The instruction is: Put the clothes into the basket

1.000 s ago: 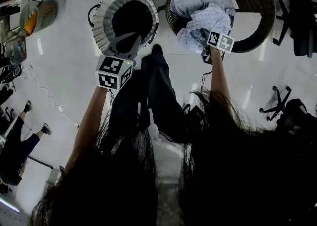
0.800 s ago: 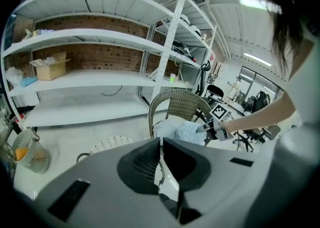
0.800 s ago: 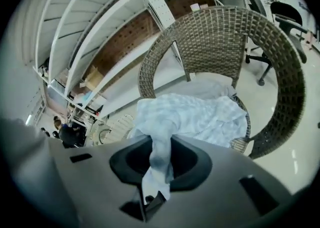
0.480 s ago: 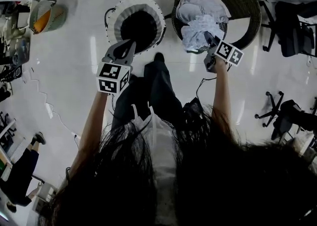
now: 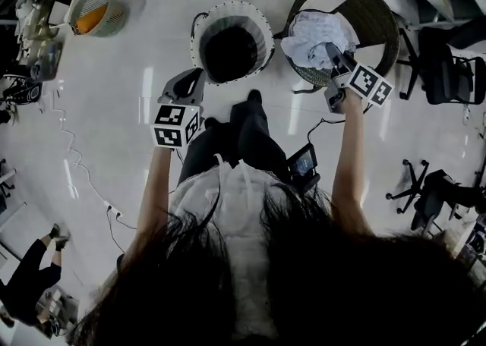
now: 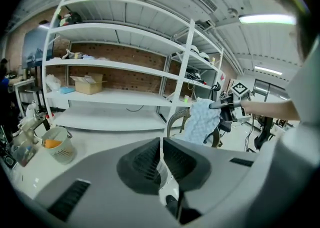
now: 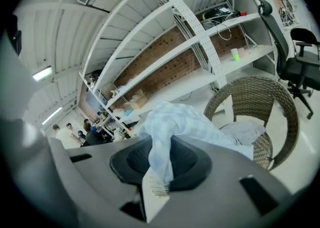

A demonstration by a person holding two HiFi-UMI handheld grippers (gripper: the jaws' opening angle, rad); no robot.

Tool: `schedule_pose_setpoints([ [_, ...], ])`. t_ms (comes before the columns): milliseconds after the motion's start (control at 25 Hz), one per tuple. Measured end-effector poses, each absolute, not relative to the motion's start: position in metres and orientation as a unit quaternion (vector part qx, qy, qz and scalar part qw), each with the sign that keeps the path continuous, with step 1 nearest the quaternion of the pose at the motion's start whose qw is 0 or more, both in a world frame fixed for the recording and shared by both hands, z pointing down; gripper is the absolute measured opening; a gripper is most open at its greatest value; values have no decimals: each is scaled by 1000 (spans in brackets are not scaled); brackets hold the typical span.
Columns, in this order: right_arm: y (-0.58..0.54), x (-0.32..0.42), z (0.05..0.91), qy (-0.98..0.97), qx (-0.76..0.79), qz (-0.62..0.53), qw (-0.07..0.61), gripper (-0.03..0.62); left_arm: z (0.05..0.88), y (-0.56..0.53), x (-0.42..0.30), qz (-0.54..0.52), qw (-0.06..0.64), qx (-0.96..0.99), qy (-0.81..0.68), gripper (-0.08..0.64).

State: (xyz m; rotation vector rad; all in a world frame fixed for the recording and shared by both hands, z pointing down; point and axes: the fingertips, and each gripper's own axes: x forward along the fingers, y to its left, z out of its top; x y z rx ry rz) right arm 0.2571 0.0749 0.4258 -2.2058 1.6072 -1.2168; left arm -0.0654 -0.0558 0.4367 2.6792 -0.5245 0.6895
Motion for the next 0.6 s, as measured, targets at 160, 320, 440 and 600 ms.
schedule_pose_setpoints([
  [160,50,230,368,571,-723,-377,97,81,418,-63,-92,223,149,942,-202,29],
  [320,19,197,316,613,-704,-343,103,81,402,-72,-107,203,138,945,-215,29],
  [440,-2,169,287,641,-688,-325,102,81,389,-74,-116,187,135,948,-221,29],
  [600,-29,134,255,673,-665,-307,102,81,372,-76,-127,169,131,950,-227,29],
])
